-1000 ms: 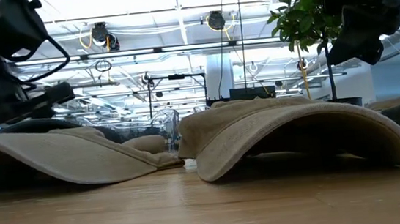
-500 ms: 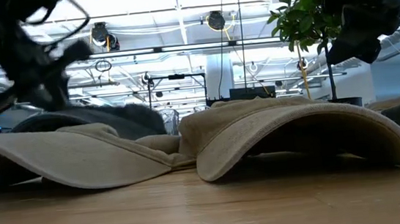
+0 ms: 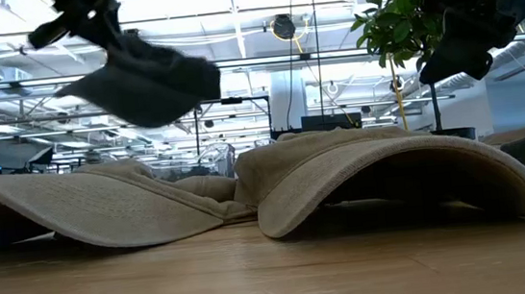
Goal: Pick & Place hat
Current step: Put the black cap into the left transparent bin
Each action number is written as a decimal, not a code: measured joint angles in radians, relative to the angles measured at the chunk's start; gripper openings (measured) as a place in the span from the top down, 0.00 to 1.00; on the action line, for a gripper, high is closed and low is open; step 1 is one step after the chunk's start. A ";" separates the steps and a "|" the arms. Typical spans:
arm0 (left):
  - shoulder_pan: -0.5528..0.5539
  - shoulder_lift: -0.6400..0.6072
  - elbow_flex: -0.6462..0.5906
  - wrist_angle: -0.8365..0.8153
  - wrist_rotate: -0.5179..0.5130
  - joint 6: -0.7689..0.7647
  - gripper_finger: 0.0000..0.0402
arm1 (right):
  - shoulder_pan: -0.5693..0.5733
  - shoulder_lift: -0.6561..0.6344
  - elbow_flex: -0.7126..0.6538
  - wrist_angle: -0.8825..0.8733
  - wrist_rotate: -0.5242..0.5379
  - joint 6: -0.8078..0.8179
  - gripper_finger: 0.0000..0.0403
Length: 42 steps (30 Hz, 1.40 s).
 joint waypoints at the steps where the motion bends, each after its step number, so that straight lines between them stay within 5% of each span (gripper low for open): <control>1: 0.025 -0.004 0.024 0.000 -0.011 0.061 0.98 | 0.000 0.000 0.000 0.001 0.000 0.000 1.00; 9: 0.304 -0.026 0.140 0.120 -0.027 0.555 0.98 | 0.000 0.000 0.000 0.024 0.038 0.003 1.00; 16: 0.640 -0.006 0.043 0.440 0.343 0.848 0.98 | -0.001 0.000 0.000 0.106 0.185 0.003 1.00; 21: 0.855 0.013 -0.130 0.720 0.612 0.847 0.98 | -0.022 0.000 0.000 0.141 0.209 0.003 1.00; 29: 1.040 0.089 -0.412 1.110 0.842 0.771 0.98 | -0.085 0.000 0.000 0.156 0.209 0.004 1.00; 42: 1.056 0.191 -0.456 1.129 0.807 0.762 0.98 | -0.197 0.000 0.000 0.157 0.208 0.004 1.00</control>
